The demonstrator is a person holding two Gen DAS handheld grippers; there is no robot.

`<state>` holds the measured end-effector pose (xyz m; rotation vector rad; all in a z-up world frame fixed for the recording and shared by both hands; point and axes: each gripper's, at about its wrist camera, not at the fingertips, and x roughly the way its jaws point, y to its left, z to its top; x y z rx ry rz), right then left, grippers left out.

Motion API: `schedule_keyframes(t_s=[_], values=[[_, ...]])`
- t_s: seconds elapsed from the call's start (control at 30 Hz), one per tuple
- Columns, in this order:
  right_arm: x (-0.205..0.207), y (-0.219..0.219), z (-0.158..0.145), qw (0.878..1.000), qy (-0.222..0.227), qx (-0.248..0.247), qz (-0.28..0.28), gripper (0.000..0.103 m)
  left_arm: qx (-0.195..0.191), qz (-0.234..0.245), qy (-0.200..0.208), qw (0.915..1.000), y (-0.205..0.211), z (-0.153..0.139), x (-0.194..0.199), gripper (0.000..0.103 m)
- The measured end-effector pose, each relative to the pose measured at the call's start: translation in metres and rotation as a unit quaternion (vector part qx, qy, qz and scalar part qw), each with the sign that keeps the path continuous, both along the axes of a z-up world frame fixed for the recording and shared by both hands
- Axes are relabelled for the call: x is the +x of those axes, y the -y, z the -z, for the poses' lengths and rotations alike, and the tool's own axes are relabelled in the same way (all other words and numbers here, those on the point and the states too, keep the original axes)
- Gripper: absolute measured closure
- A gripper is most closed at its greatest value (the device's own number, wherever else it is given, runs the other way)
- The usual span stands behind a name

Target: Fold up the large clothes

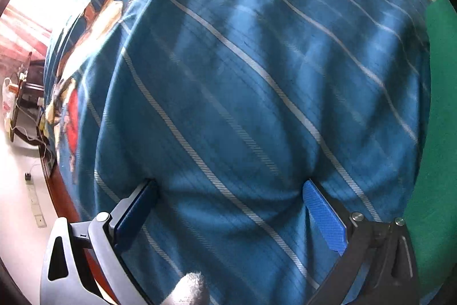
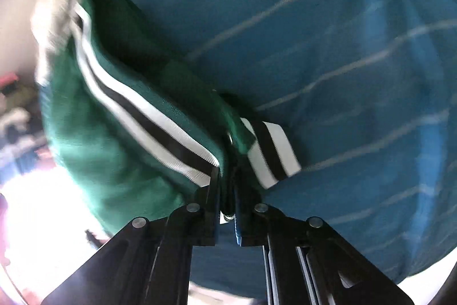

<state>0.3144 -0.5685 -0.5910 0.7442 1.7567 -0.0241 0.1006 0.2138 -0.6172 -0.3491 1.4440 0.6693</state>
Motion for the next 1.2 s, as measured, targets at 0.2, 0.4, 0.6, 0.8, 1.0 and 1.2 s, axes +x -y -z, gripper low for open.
schedule_keyframes(t_s=[0.2,0.4,0.6,0.8,1.0,1.2], values=[[0.016,0.010,-0.037,1.000,0.013,0.002,-0.011,0.051,0.051,0.034,0.065,0.9960,0.006,-0.088,0.043,0.000],[0.054,-0.003,-0.083,0.993,0.108,0.033,-0.028,0.050,0.066,0.123,0.136,0.9808,0.054,-0.128,0.144,0.000],[0.087,-0.073,-0.078,0.986,0.130,0.025,-0.104,0.052,0.084,0.202,0.079,0.9727,0.103,-0.070,0.220,0.000],[0.111,-0.090,-0.012,0.983,0.074,-0.078,-0.146,0.080,0.079,0.206,0.092,0.9711,0.096,-0.067,0.216,0.000],[0.117,-0.084,-0.052,0.984,0.061,-0.062,-0.156,0.076,0.070,0.179,0.075,0.9785,0.105,-0.105,0.182,0.000],[0.058,-0.064,-0.066,0.982,0.035,-0.059,-0.174,0.075,0.069,0.199,0.027,0.9772,0.140,-0.103,0.116,0.000]])
